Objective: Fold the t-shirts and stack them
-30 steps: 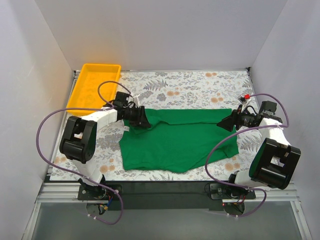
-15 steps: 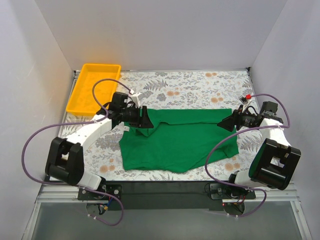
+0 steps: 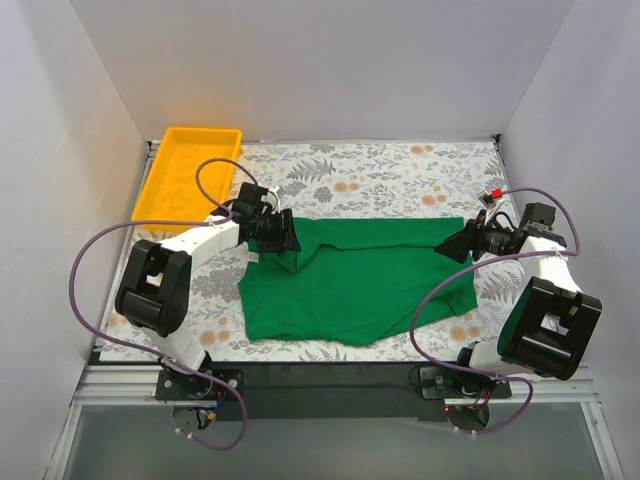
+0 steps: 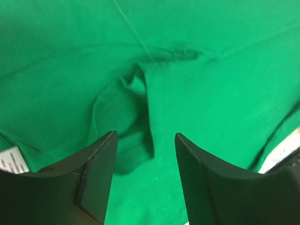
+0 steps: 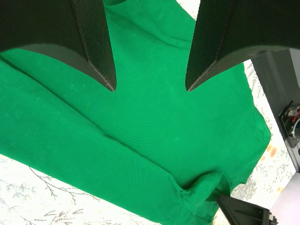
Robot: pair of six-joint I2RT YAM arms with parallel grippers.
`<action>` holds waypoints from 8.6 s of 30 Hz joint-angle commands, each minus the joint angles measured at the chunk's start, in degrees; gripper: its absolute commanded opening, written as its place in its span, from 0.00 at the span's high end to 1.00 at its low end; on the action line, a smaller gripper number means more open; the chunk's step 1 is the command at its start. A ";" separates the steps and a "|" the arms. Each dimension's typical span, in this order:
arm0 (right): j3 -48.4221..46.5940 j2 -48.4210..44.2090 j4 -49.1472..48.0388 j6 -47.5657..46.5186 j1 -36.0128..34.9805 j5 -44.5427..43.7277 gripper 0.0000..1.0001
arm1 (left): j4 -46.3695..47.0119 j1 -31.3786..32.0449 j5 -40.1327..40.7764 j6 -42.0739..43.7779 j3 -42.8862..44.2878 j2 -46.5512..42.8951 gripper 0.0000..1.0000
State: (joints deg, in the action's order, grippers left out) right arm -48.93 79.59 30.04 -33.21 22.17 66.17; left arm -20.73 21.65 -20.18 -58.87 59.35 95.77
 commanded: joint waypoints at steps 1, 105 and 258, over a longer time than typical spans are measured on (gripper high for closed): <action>-0.38 -0.58 0.63 -0.36 0.50 1.15 0.33 | 0.69 -0.03 2.17 -1.68 4.10 1.26 0.50; -1.35 0.74 2.65 -1.68 1.38 0.27 0.33 | 1.57 -12.24 24.31 -11.44 13.24 12.43 0.56; -9.52 9.36 -3.50 3.07 -5.91 -33.04 0.99 | 5.53 -12.77 -3.81 -7.31 -24.81 -42.94 0.34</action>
State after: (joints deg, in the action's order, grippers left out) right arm -56.60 93.67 26.92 -27.94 16.21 32.69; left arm -15.84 8.78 -23.38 -66.30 34.46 53.63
